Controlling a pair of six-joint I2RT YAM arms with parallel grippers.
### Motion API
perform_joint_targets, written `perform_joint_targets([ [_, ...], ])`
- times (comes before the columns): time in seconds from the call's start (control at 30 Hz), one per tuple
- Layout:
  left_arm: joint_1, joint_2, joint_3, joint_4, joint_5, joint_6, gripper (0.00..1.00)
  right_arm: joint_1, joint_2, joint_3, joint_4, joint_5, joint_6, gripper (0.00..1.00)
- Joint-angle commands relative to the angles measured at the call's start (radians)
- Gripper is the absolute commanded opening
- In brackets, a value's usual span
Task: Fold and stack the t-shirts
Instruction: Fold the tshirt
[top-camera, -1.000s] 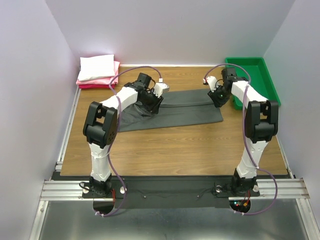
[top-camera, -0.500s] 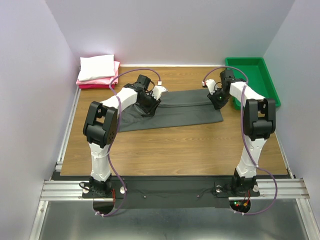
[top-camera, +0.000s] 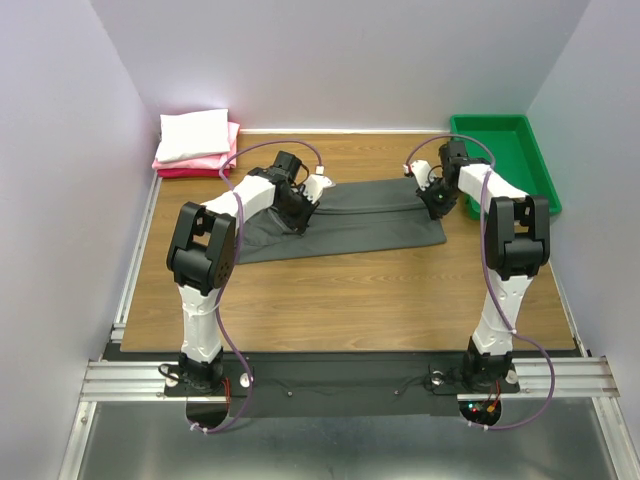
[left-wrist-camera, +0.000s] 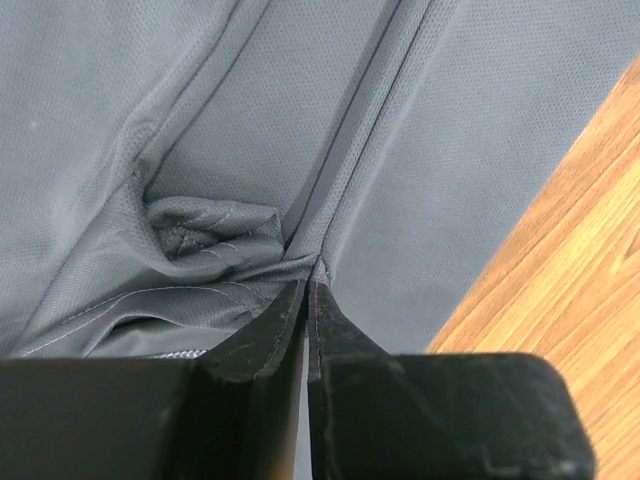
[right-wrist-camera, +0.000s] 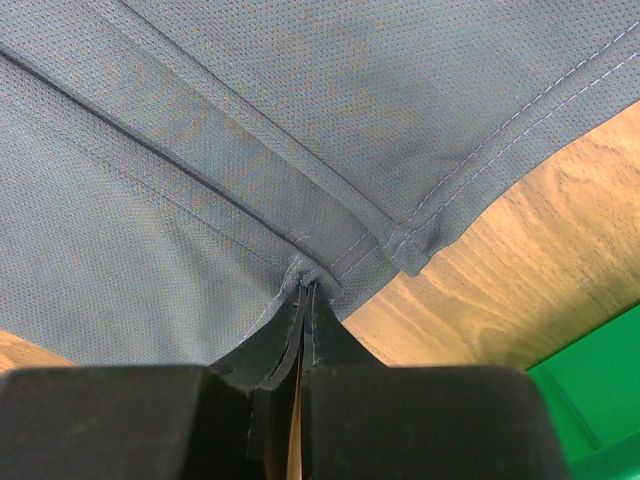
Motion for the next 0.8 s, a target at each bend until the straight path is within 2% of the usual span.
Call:
perform_joint_targets([
  [0.0, 0.000, -0.059, 0.019, -0.047, 0.020, 0.017, 0.25, -0.004, -0.051, 0.022, 0.001, -0.011, 0.008, 0.01],
  [0.13, 0.000, -0.073, 0.013, -0.060, 0.017, 0.028, 0.30, -0.004, -0.058, 0.026, 0.001, -0.021, 0.013, 0.01],
  [0.33, 0.000, -0.073, 0.001, -0.063, 0.017, 0.036, 0.29, -0.004, -0.054, 0.034, 0.001, -0.019, 0.016, 0.01],
  [0.5, 0.000, -0.085, -0.004, -0.055, 0.014, 0.036, 0.16, -0.004, -0.054, 0.035, -0.001, -0.019, 0.016, 0.01],
  [0.6, 0.000, -0.098, 0.004, -0.049, 0.004, 0.032, 0.01, -0.004, -0.059, 0.037, -0.001, -0.019, 0.017, 0.01],
  [0.77, 0.000, -0.105, 0.036, -0.061, -0.009, 0.036, 0.00, -0.006, -0.070, 0.032, -0.001, -0.010, 0.016, 0.01],
])
